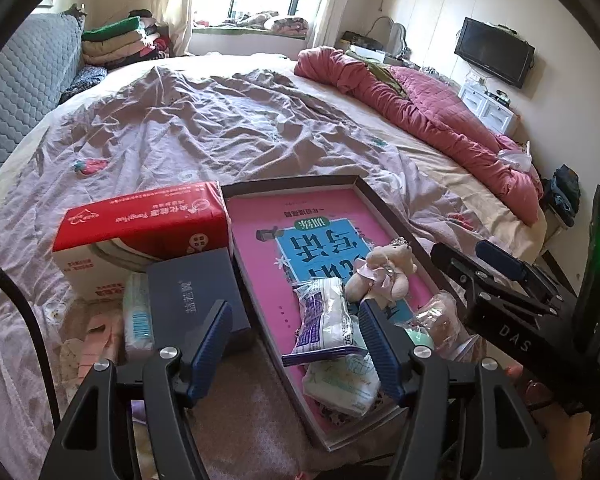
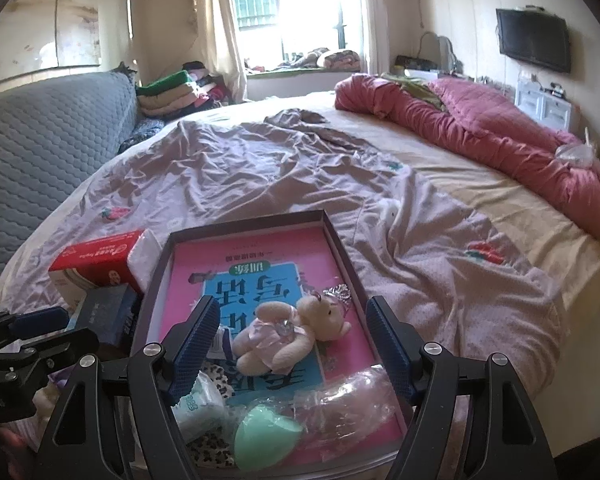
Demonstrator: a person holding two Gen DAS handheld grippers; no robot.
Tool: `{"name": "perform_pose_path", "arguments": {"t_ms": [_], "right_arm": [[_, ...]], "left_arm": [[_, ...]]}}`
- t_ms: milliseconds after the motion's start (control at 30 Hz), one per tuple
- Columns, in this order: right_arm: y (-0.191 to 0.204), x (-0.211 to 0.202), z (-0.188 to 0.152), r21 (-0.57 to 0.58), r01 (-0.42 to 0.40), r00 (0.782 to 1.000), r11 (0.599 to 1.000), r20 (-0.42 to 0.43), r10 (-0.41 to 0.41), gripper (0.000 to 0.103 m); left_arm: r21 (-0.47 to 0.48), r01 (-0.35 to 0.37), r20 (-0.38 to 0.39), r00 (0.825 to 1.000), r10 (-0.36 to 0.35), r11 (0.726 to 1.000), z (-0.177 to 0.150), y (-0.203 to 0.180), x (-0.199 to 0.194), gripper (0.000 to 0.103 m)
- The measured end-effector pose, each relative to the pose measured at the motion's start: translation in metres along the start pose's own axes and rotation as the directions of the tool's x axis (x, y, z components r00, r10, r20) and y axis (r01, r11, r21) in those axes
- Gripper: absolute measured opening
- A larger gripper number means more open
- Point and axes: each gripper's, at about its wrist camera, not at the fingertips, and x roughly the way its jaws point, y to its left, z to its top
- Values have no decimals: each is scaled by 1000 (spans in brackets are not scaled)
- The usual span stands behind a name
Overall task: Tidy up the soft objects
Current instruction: 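Lower the white pack and teddy bear onto the pink book and open both grippers, then move the left gripper to the pink mask pack while the right moves to the purple-bow plush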
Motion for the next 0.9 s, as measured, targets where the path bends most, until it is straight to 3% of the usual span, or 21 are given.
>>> {"name": "perform_pose_path", "arguments": {"t_ms": [500, 900], "right_arm": [[10, -32, 14, -1, -25, 998, 1000, 66, 25, 77], [23, -57, 22, -14, -65, 992, 998, 106, 66, 77]], "left_arm": [[-4, -40, 41, 998, 40, 999, -3, 10, -40, 65], [-83, -122, 97, 987, 130, 989, 1, 57, -85, 65]]}}
